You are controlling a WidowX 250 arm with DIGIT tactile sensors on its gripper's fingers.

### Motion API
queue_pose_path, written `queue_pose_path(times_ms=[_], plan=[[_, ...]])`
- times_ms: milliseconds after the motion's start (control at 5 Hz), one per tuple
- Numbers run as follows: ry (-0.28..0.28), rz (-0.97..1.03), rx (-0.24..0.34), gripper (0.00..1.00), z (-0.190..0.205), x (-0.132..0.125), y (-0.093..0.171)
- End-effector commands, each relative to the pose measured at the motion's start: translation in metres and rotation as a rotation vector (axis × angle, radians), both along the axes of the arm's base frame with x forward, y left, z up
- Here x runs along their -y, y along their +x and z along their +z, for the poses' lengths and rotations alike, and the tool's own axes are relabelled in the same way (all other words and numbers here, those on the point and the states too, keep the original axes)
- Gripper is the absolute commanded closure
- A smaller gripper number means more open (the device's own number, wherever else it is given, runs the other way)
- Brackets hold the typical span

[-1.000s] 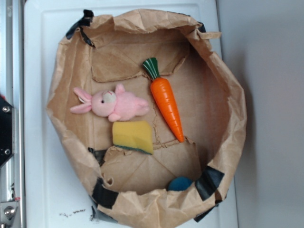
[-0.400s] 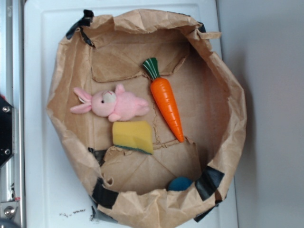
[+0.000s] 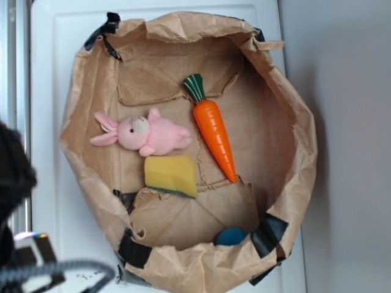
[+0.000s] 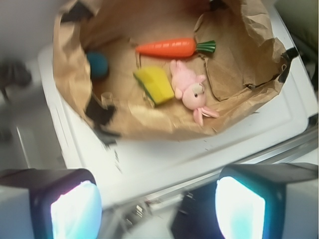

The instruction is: Grab the carrot.

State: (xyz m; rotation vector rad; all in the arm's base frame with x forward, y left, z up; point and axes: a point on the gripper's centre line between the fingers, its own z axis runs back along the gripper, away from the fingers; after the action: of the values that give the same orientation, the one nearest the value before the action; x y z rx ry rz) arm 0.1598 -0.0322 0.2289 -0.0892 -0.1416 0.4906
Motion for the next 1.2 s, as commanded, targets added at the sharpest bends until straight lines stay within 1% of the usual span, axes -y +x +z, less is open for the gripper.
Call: queue_pose_path(times_ms=[0,400,600,800,1000], plan=[[-0.053,0.173,0.103,0.00,-0.006,-0.019,0.020],[-0.053,0.173,0.103,0.00,-0.006,-0.019,0.020],[-0.014,0.253,0.031,0.00,-0.030,-0.029,0.053],[0.079,0.380,0.014,0.00,-0.065,-0.034,0.092],[0.096,0.447,0.017,0.00,-0.086,-0.040,0.111]])
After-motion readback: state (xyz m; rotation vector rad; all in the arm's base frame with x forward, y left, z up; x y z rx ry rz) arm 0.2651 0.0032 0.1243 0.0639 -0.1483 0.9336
